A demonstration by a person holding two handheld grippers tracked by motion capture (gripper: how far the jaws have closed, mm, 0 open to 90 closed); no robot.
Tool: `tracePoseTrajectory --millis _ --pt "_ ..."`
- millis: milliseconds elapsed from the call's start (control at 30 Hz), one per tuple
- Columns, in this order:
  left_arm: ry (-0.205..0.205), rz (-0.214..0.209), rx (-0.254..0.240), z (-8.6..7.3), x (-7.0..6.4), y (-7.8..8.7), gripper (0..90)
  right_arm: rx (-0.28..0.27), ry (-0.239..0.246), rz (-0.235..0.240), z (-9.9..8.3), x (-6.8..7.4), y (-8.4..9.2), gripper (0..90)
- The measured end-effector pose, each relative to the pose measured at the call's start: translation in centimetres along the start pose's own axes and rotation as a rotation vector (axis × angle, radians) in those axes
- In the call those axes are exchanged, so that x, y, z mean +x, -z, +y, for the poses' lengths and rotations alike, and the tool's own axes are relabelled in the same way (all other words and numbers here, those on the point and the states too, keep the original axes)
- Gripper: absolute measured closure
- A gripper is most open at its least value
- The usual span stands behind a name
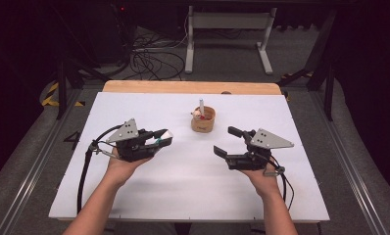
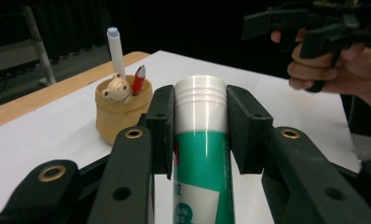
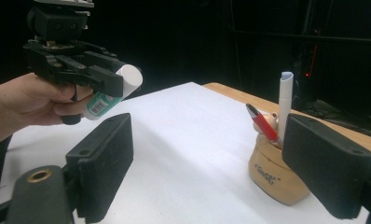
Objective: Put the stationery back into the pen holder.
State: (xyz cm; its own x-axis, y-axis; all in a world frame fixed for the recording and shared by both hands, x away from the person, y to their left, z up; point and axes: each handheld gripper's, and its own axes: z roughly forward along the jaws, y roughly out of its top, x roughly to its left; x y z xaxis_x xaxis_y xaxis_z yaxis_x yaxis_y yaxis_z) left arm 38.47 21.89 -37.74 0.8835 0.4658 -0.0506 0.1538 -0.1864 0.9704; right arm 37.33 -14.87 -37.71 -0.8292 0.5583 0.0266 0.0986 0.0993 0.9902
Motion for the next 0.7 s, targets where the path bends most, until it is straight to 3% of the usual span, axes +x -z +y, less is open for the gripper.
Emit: tracePoseTrajectory --millis 367,700 --pt "-0.007 -0.025 -0.058 0.9 -2.5 -1.6 65.3 0.000 -0.027 0.045 -0.6 0.6 -1.2 22.0" --pt "0.013 -0.041 -0.113 1.2 -3.5 -2.7 65.3 0.008 -0.057 0.105 -0.9 1.6 -2.6 27.4"
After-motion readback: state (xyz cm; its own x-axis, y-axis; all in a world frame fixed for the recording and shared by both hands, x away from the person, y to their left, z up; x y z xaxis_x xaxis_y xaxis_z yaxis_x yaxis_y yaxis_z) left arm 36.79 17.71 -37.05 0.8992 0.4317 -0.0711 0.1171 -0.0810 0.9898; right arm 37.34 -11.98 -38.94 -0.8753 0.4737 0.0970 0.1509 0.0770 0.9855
